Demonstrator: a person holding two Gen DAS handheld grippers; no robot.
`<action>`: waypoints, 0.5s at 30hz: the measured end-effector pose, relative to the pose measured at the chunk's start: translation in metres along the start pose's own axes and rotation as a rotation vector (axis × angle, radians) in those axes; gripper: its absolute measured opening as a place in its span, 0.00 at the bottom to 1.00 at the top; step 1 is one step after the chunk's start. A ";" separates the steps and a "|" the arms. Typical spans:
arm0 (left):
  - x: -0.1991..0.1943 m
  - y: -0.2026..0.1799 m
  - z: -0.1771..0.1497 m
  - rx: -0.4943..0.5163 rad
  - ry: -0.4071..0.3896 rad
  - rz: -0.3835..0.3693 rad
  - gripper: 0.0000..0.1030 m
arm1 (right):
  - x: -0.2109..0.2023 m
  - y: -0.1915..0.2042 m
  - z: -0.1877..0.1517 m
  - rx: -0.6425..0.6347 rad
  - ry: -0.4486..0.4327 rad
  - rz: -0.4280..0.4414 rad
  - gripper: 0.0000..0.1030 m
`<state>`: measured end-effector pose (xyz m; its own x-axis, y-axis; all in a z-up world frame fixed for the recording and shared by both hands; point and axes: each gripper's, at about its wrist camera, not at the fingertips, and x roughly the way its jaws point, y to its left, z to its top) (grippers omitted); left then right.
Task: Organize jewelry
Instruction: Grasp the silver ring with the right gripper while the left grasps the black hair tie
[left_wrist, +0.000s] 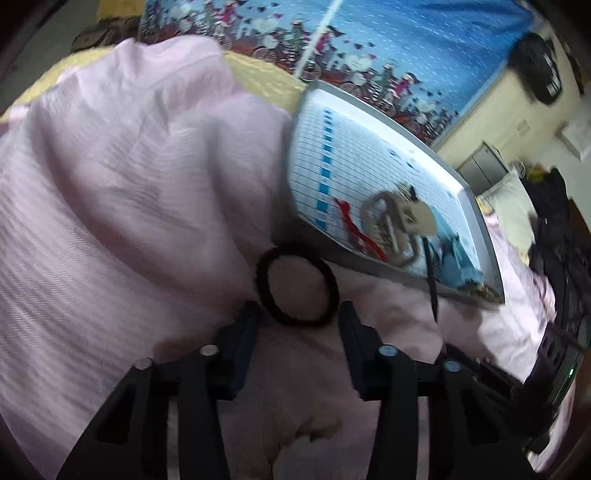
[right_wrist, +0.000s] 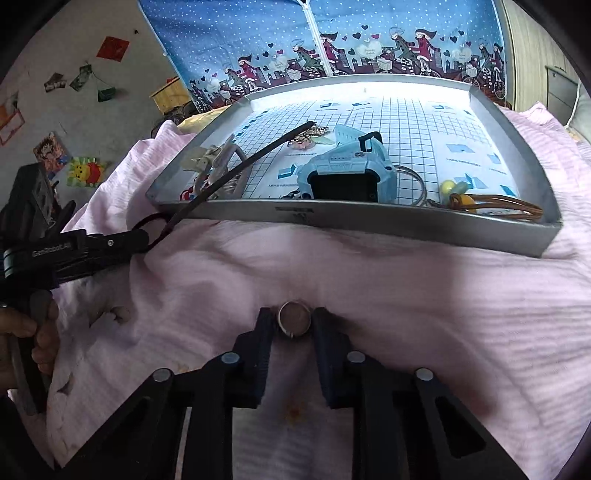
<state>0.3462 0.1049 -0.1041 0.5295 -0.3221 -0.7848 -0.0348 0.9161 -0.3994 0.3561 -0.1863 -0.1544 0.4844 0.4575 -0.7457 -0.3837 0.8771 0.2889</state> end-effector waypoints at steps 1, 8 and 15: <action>0.001 0.002 0.002 -0.012 -0.001 -0.003 0.29 | 0.000 0.001 0.001 0.000 0.000 0.004 0.20; 0.000 0.015 0.006 -0.065 -0.007 -0.020 0.06 | 0.003 0.004 0.003 -0.016 0.000 0.046 0.20; -0.004 -0.007 0.003 0.044 -0.020 -0.047 0.03 | 0.005 0.012 0.004 -0.046 0.008 0.069 0.20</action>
<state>0.3465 0.1002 -0.0968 0.5464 -0.3610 -0.7557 0.0280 0.9097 -0.4143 0.3569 -0.1731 -0.1523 0.4491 0.5151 -0.7301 -0.4517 0.8359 0.3119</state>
